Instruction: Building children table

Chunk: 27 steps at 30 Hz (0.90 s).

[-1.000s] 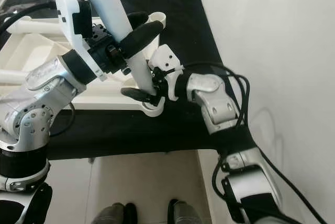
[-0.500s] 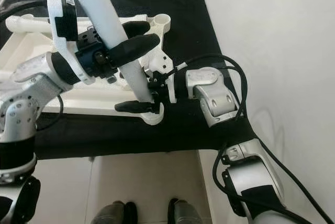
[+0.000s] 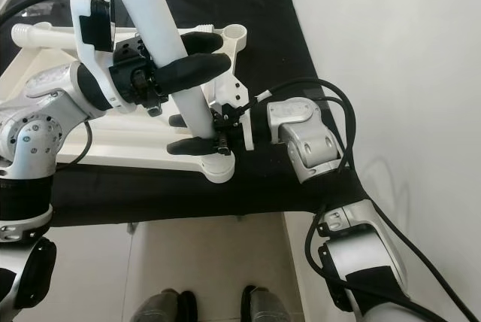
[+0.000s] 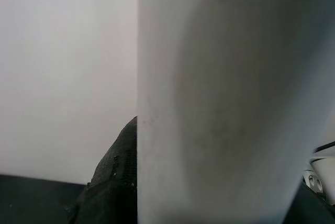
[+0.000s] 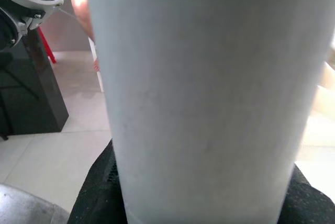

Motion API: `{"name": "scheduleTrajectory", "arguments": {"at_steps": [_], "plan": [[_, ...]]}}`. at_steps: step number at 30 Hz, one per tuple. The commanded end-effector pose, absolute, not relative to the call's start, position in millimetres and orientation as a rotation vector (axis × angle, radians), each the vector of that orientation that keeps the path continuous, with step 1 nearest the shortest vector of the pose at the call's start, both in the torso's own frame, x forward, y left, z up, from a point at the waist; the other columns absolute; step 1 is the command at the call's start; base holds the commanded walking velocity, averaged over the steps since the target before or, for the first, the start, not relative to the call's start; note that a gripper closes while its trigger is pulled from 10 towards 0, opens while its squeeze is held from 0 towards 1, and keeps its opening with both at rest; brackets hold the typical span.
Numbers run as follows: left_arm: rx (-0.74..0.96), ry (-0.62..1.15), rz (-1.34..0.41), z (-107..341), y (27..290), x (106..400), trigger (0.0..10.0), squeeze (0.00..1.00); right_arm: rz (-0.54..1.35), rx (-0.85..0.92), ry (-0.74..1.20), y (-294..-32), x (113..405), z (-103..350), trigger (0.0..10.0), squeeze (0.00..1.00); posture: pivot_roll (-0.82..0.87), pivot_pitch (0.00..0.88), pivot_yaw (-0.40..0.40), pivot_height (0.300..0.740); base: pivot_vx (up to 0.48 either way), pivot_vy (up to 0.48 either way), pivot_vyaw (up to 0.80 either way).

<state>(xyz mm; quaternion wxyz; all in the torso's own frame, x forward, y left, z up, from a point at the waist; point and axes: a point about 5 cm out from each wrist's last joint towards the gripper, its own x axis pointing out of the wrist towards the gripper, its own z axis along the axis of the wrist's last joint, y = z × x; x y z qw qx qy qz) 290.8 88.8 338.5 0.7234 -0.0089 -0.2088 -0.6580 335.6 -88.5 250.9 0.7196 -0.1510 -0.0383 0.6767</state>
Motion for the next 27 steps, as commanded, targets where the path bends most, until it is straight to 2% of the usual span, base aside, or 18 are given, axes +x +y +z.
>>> {"name": "scheduleTrajectory", "arguments": {"at_steps": [1,10,12,13,17,20,21,27], "plan": [[-0.04,-0.55,-1.718,348,62,268,0.0,0.0,1.537,-0.289,-0.165,-65,332,256,0.0,0.0,0.01,0.145,0.021,0.74,0.0,0.0,0.0],[-0.047,-0.559,-1.676,348,65,272,0.0,0.0,1.463,-0.265,-0.187,-62,337,258,0.0,0.0,0.02,0.14,0.029,0.74,0.0,0.0,0.0],[-0.062,-0.554,-1.623,348,65,277,4.2,0.03,1.434,-0.254,-0.195,-63,338,258,0.0,0.0,0.02,0.14,0.029,0.74,0.0,0.0,0.0],[-0.073,-0.554,-1.591,349,65,280,10.0,1.0,1.416,-0.246,-0.2,-63,339,258,0.0,0.0,0.02,0.139,0.028,0.74,0.0,0.0,0.0],[-0.097,-0.582,-1.52,356,71,287,10.0,1.0,1.365,-0.231,-0.214,-66,343,260,0.0,0.0,0.02,0.139,0.027,0.74,0.0,0.0,0.0],[-0.104,-0.608,-1.458,361,81,291,10.0,1.0,1.322,-0.215,-0.229,-70,346,263,0.0,0.0,0.02,0.14,0.028,0.74,0.0,0.0,0.0],[-0.115,-0.632,-1.397,367,91,294,10.0,1.0,1.292,-0.2,-0.239,-74,348,264,0.0,0.0,0.02,0.142,0.028,0.74,0.0,0.0,0.0],[-0.122,-0.65,-1.36,371,99,295,10.0,1.0,1.277,-0.194,-0.244,-79,349,264,0.0,0.0,0.02,0.141,0.028,0.74,0.0,0.0,0.0]]}}
